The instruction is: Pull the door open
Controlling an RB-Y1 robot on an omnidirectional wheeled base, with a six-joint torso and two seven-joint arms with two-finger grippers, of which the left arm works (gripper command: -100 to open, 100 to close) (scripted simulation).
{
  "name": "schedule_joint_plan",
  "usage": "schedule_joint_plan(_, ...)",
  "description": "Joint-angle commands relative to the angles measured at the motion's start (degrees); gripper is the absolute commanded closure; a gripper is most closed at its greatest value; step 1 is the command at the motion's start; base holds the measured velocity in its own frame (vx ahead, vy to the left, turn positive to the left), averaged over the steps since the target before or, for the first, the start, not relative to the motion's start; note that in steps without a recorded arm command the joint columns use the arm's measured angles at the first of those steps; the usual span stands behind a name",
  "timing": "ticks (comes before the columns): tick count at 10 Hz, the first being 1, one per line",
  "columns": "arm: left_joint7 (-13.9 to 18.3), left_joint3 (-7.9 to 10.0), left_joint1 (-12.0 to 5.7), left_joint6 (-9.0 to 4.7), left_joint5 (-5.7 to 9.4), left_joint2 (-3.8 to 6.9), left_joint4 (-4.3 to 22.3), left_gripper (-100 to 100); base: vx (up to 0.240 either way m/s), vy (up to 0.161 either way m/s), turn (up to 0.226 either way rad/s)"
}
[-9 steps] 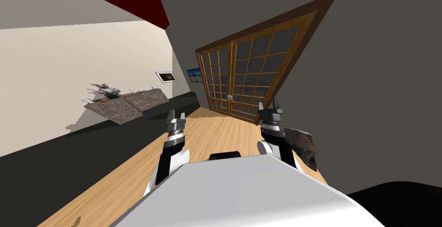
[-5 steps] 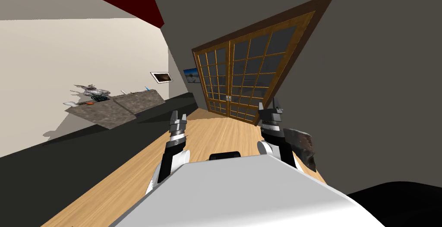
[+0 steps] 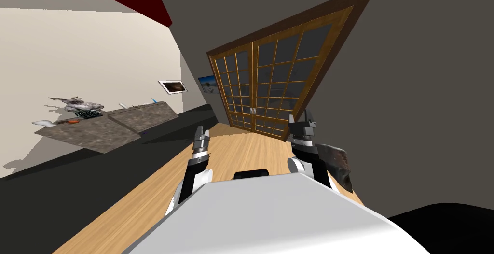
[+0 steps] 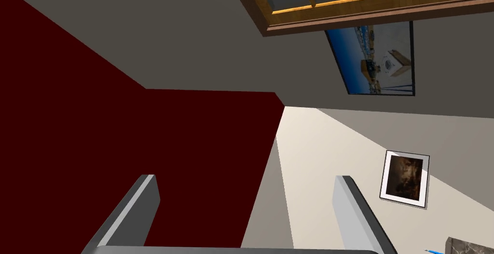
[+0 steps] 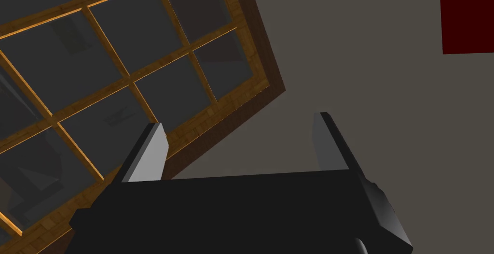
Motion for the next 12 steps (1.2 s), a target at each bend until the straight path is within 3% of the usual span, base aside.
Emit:
schedule_joint_plan(1,-1.67,0.16,-0.51,-0.43,-0.08,0.36,1.57,-100,0.093,-0.022,-0.078)
schedule_joint_plan(12,-13.61,0.22,-1.39,-3.87,-0.93,2.16,10.92,-100,0.099,-0.025,-0.081)
